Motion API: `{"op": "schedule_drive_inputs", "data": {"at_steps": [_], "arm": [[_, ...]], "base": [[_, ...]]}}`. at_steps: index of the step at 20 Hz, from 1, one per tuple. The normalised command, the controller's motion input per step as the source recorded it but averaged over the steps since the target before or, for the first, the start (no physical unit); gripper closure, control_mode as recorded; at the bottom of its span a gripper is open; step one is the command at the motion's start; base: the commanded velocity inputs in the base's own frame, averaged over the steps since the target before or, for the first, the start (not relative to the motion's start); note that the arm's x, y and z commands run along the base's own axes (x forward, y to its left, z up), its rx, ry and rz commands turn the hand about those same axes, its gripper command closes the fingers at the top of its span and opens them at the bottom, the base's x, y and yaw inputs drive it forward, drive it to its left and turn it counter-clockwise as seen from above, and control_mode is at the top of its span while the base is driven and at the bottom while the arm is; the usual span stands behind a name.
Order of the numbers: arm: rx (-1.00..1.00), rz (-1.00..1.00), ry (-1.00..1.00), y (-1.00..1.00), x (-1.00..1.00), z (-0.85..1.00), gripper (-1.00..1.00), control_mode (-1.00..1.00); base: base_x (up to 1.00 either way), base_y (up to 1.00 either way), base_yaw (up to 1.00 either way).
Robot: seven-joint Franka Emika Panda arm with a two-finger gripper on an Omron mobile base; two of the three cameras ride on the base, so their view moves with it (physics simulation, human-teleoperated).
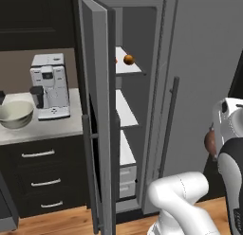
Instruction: Take the potato, mango, and squash from the freezer and place them in the bowl on the counter.
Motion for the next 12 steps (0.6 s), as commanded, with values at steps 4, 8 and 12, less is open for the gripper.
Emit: {"op": "schedule_drive_inputs", "data": {"at_steps": [4,8,12], "arm": [[0.0,0.0,0.0,0.0,0.0,0.0,1.0,1.0],[0.0,0.0,0.0,0.0,0.0,0.0,1.0,1.0],[0.0,0.0,0.0,0.0,0.0,0.0,1.0,1.0]], "base": [[0.98,0.97,0.16],[0.93,1.0,0.14],[0.09,0.76,0.73]]}}
